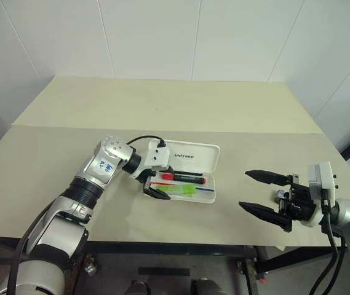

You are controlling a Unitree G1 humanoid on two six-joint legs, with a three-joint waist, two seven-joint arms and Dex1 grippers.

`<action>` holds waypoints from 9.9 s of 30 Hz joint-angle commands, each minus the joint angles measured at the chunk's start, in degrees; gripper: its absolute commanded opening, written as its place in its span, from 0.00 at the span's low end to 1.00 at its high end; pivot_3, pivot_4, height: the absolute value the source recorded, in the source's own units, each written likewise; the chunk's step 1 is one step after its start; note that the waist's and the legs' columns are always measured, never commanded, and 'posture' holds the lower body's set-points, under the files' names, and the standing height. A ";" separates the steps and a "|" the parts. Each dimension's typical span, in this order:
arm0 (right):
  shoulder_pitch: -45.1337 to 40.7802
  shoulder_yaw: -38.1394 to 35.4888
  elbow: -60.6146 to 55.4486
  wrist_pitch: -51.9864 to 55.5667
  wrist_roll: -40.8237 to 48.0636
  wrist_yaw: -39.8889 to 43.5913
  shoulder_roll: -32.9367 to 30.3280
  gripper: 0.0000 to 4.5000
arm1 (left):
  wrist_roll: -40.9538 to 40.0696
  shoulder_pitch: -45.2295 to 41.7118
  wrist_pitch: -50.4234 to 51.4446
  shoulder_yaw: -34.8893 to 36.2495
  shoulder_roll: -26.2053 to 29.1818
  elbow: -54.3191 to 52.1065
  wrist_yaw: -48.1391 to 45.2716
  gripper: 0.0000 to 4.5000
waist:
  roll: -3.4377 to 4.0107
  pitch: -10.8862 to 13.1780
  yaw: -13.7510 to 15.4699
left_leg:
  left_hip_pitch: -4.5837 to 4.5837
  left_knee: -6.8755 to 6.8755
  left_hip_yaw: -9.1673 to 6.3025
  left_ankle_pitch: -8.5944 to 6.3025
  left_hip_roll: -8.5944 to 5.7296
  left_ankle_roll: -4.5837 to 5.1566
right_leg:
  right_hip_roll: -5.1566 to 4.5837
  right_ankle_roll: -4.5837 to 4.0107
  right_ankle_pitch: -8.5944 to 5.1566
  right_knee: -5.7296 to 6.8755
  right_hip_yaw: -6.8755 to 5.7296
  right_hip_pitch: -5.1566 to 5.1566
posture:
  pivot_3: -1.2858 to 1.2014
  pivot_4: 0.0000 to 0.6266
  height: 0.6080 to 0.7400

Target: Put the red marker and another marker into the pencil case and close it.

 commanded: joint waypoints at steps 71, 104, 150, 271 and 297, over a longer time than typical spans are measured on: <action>-14.28 25.21 8.46 -5.44 -39.75 -33.36 22.02 1.00 | -17.69 1.13 -5.86 16.14 2.76 -1.43 -6.98 0.99 | 0.03 0.00 -0.40 | 0.01 -0.04 0.01 0.01 0.13 -0.01 | 0.19 -0.09 0.05 0.05 0.06 -0.09 | 0.52 0.24 1.00; 0.72 1.21 -4.81 2.58 -26.20 -27.56 10.27 1.00 | -21.34 2.10 -11.26 21.41 5.85 3.73 -10.24 0.99 | 0.05 0.02 0.04 | -0.02 -0.09 0.02 0.00 0.12 -0.01 | 0.17 -0.09 0.04 -0.06 0.06 -0.05 | 0.52 0.24 1.00; 1.45 -0.90 -4.41 24.91 -28.65 -62.13 30.60 1.00 | -49.89 9.41 -9.58 16.89 15.72 6.98 -14.58 0.99 | 0.07 0.01 -1.52 | 0.05 -0.20 0.06 0.01 0.25 0.00 | 0.27 -0.23 0.03 -0.04 0.13 -0.10 | 0.52 0.24 1.00; -30.11 29.29 13.34 2.62 -34.70 -2.86 4.46 0.99 | -40.51 11.58 -11.25 25.54 8.09 4.20 -14.19 1.00 | 0.09 0.04 -1.35 | -0.02 -0.18 0.12 0.03 0.39 0.02 | 0.33 -0.38 0.19 -0.15 0.07 -0.22 | 0.52 0.24 1.00; -14.62 6.07 1.33 2.03 -8.83 0.38 1.49 1.00 | -22.51 -10.88 -21.78 26.46 3.77 40.18 -9.88 0.19 | 0.06 0.07 -1.26 | -0.06 -0.22 0.07 0.03 0.33 0.03 | 0.43 -0.32 0.19 -0.24 0.07 -0.18 | 0.52 0.24 1.00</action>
